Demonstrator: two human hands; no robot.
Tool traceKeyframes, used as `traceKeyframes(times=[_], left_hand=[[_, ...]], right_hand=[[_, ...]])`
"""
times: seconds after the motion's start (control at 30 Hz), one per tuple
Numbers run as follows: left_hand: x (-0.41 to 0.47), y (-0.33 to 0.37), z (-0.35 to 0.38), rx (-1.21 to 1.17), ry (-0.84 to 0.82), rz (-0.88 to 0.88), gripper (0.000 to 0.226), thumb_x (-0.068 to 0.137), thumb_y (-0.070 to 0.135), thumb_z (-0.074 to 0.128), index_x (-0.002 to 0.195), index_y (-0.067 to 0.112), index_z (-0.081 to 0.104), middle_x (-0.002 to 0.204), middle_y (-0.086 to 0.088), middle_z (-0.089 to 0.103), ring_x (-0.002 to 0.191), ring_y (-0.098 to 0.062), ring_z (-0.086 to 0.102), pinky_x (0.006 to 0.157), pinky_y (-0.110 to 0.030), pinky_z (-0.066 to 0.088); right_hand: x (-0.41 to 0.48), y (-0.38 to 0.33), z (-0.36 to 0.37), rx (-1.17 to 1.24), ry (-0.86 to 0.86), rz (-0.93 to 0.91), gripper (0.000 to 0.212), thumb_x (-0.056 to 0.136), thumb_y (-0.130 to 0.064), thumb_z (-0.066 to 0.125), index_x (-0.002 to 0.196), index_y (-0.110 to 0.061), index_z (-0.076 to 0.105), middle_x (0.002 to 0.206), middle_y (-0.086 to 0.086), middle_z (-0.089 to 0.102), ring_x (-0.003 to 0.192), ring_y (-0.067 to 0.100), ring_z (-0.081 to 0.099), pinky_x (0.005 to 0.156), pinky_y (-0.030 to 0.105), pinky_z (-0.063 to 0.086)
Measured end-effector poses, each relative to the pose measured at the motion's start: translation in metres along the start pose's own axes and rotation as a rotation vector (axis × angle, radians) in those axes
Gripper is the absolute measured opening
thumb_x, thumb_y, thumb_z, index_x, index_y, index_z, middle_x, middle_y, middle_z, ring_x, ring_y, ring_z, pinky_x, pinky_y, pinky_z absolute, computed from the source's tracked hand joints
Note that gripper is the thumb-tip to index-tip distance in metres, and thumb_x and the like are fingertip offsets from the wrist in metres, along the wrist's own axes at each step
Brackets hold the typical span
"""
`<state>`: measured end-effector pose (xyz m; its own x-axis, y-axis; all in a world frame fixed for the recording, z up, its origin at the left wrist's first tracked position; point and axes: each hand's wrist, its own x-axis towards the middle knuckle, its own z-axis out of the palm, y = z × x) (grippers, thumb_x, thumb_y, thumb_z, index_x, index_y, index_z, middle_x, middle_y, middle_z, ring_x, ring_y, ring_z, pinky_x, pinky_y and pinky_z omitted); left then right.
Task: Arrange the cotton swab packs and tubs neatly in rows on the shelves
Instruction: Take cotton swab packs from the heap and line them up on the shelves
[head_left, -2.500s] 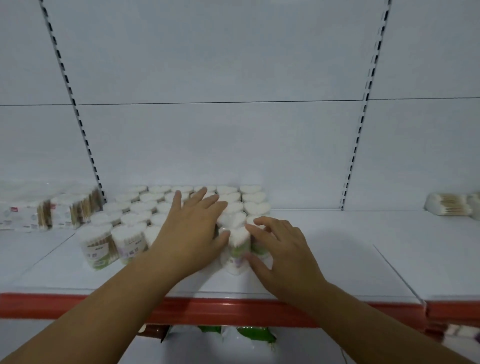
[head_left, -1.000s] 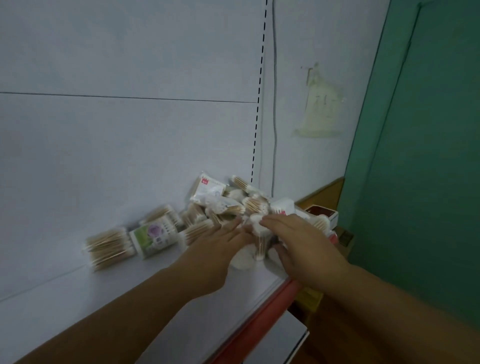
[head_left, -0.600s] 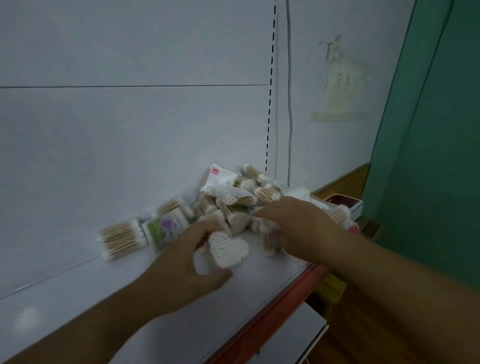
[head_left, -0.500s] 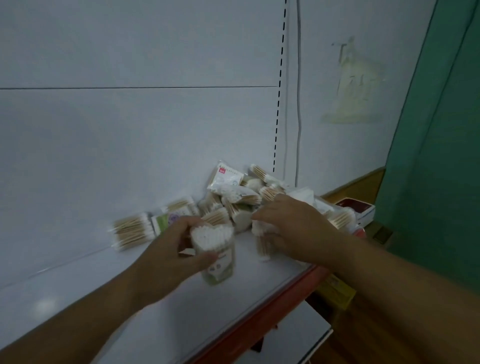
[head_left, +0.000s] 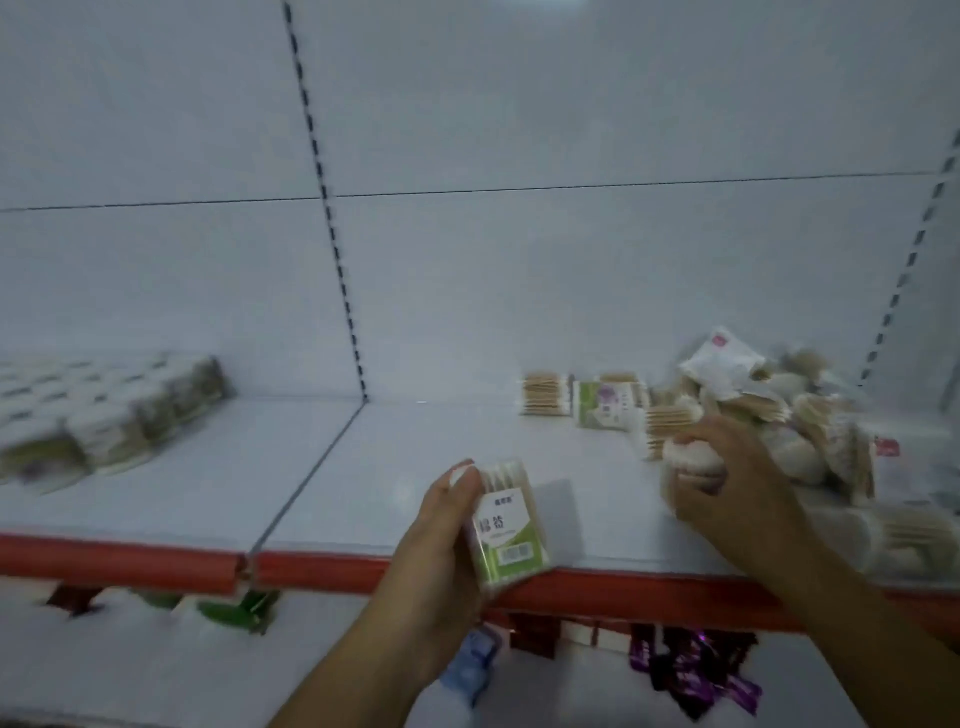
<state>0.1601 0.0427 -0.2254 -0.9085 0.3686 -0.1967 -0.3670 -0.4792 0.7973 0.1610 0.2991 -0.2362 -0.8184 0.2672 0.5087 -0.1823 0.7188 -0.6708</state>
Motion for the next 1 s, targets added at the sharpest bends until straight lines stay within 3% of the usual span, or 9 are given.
traceKeyframes(times=[0.1,0.17,0.23,0.37,0.5,0.57,0.73,0.83,1.0], left_hand=[[-0.039,0.003,-0.036,-0.043,0.142,0.093,0.059,0.07,0.044,0.058,0.126,0.026,0.056,0.107,-0.012,0.071,0.09,-0.03,0.067,0.069,-0.043,0.057],[-0.065,0.01,-0.059,-0.072,0.186,0.093,0.063,0.071,0.046,0.057,0.125,0.013,0.058,0.115,-0.023,0.066,0.092,-0.033,0.067,0.071,-0.045,0.057],[-0.087,0.019,-0.085,-0.071,0.255,0.135,0.063,0.072,0.046,0.058,0.121,0.008,0.059,0.11,-0.027,0.066,0.09,-0.033,0.067,0.07,-0.045,0.058],[-0.121,0.047,-0.138,0.028,0.365,0.274,0.056,0.072,0.048,0.054,0.115,0.013,0.061,0.089,-0.011,0.071,0.08,-0.021,0.07,0.072,-0.04,0.057],[-0.154,0.086,-0.202,0.058,0.36,0.321,0.055,0.071,0.026,0.071,0.124,0.017,0.055,0.108,-0.016,0.068,0.097,-0.029,0.067,0.083,-0.043,0.056],[-0.172,0.11,-0.241,0.118,0.329,0.333,0.072,0.063,0.001,0.076,0.128,0.02,0.05,0.111,-0.018,0.064,0.095,-0.031,0.066,0.082,-0.044,0.056],[-0.201,0.159,-0.323,0.248,0.308,0.374,0.073,0.071,-0.013,0.07,0.125,0.034,0.053,0.113,-0.015,0.064,0.1,-0.034,0.064,0.09,-0.051,0.054],[-0.202,0.174,-0.355,0.253,0.317,0.39,0.079,0.057,-0.005,0.08,0.121,0.035,0.056,0.101,-0.013,0.071,0.093,-0.032,0.067,0.084,-0.049,0.056],[-0.181,0.205,-0.398,0.305,0.271,0.436,0.094,0.022,0.017,0.094,0.108,0.033,0.061,0.094,-0.014,0.073,0.08,-0.024,0.072,0.061,-0.029,0.056]], right_hand=[[-0.014,-0.057,0.017,0.365,0.073,0.08,0.047,0.067,-0.009,0.084,0.103,-0.027,0.059,0.107,-0.003,0.061,0.085,0.006,0.059,0.066,0.014,0.049],[-0.033,-0.103,0.038,0.66,-0.036,0.082,0.045,0.071,0.005,0.078,0.099,-0.026,0.06,0.101,-0.001,0.067,0.077,0.004,0.065,0.066,0.013,0.054],[-0.056,-0.141,0.068,0.842,-0.195,0.09,0.041,0.066,-0.003,0.083,0.097,-0.021,0.063,0.094,0.009,0.07,0.069,0.003,0.067,0.062,0.014,0.055],[-0.09,-0.194,0.129,0.943,-0.369,0.171,0.033,0.075,0.005,0.073,0.097,-0.019,0.067,0.096,0.011,0.071,0.076,0.013,0.068,0.056,0.017,0.054],[-0.123,-0.261,0.191,0.988,-0.459,0.211,0.054,0.049,-0.043,0.089,0.096,-0.025,0.069,0.092,0.004,0.072,0.084,0.02,0.07,0.065,0.031,0.057],[-0.136,-0.293,0.226,0.981,-0.434,0.238,0.038,0.06,-0.027,0.08,0.096,-0.027,0.067,0.091,0.003,0.071,0.084,0.02,0.069,0.066,0.036,0.056],[-0.158,-0.353,0.293,0.98,-0.358,0.254,0.029,0.082,-0.005,0.068,0.097,-0.029,0.064,0.079,-0.006,0.069,0.069,0.007,0.067,0.059,0.026,0.055],[-0.161,-0.366,0.32,0.999,-0.296,0.334,0.028,0.086,-0.002,0.064,0.099,-0.027,0.063,0.079,-0.003,0.069,0.07,0.011,0.068,0.06,0.029,0.055],[-0.144,-0.379,0.356,1.015,-0.278,0.388,0.032,0.086,0.009,0.056,0.099,-0.019,0.064,0.076,-0.001,0.07,0.069,0.013,0.067,0.057,0.026,0.056]])
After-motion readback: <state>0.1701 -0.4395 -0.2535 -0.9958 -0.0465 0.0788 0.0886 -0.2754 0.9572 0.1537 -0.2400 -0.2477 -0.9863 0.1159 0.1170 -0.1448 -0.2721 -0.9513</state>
